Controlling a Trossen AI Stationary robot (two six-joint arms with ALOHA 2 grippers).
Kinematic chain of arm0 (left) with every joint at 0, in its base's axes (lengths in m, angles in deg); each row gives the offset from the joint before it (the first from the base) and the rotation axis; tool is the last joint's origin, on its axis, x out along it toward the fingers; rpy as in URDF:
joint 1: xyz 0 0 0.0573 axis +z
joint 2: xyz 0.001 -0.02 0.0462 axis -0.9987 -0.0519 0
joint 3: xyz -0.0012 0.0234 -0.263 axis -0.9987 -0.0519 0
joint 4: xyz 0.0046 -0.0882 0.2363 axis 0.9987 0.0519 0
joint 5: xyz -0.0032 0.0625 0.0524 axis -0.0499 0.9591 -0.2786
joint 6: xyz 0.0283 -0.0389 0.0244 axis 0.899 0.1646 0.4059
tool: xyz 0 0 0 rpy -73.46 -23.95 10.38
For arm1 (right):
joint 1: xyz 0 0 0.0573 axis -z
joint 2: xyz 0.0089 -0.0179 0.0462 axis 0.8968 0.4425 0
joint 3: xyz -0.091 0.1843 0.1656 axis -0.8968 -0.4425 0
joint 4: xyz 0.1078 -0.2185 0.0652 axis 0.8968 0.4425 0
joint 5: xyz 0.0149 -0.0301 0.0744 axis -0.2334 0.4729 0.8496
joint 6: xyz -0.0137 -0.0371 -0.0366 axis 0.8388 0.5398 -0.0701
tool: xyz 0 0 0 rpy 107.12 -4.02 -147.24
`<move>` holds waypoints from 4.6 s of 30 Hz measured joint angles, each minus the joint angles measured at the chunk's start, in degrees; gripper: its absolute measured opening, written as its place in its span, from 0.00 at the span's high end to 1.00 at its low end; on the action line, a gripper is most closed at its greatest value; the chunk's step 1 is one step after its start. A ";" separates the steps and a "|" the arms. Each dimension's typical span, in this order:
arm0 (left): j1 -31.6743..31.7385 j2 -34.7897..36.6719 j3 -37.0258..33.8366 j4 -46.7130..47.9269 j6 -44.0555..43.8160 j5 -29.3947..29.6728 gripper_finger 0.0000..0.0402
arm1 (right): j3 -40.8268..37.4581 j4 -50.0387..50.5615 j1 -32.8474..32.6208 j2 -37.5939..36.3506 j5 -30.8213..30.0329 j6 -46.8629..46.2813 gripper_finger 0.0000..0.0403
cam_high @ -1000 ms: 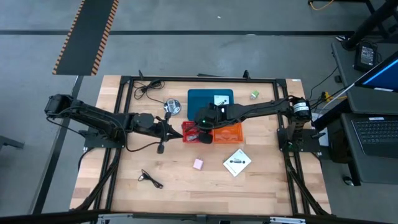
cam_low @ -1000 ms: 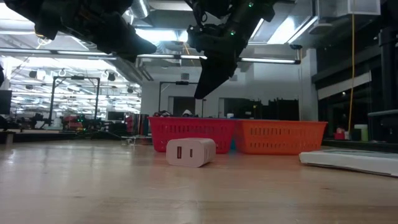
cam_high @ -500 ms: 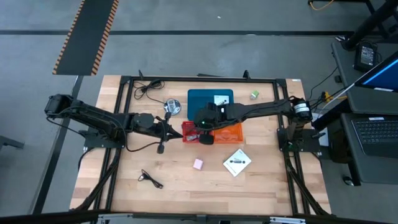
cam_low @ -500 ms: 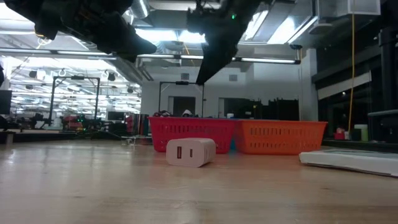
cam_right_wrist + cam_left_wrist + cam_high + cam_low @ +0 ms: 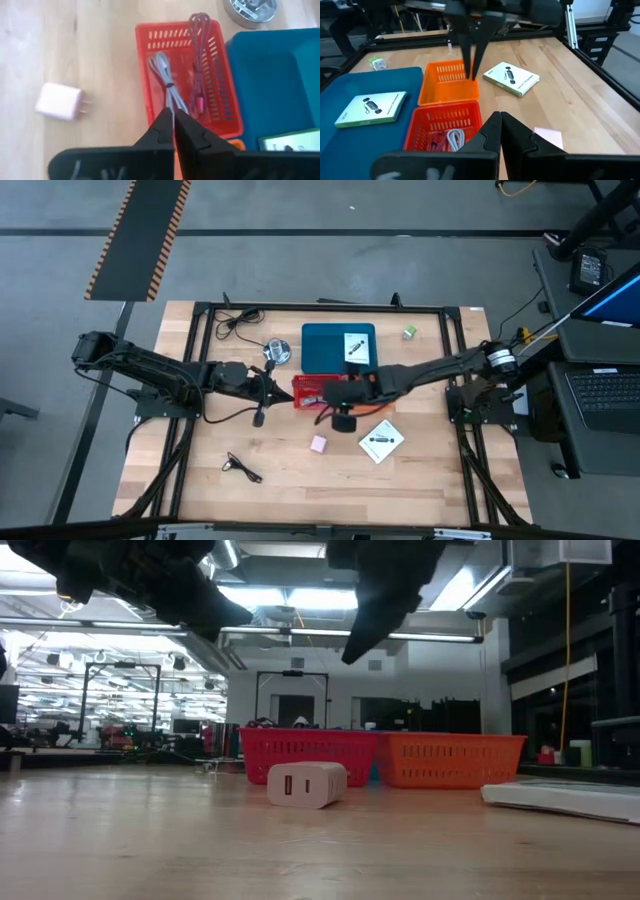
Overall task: Pick and place items into bin
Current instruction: Put the white charger adapter into the orange bin
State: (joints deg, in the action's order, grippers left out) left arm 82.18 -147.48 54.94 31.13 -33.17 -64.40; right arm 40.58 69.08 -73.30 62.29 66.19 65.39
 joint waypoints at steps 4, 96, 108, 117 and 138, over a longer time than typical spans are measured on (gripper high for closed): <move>-0.27 0.00 0.00 -0.02 -0.59 0.05 1.00 | -4.76 -5.01 -2.07 -3.81 -0.16 -1.86 1.00; -14.47 -39.55 19.65 7.05 -8.04 8.79 0.42 | -38.70 -53.80 -19.60 -21.00 -8.23 5.70 1.00; -14.21 -39.54 19.65 5.97 -7.95 8.29 0.42 | -38.70 -53.80 -19.60 -21.00 -8.21 5.70 1.00; -14.25 -37.88 20.46 4.63 -16.70 11.10 0.42 | -38.68 -53.31 -19.60 -21.00 -8.20 5.95 1.00; -18.53 -44.23 43.62 34.93 -44.50 23.93 0.43 | -38.63 -52.36 -19.47 -20.97 -8.23 12.77 1.00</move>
State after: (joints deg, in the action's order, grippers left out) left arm 63.65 -191.71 98.56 66.06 -77.67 -40.47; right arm 1.94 16.73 -92.77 41.32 57.96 78.15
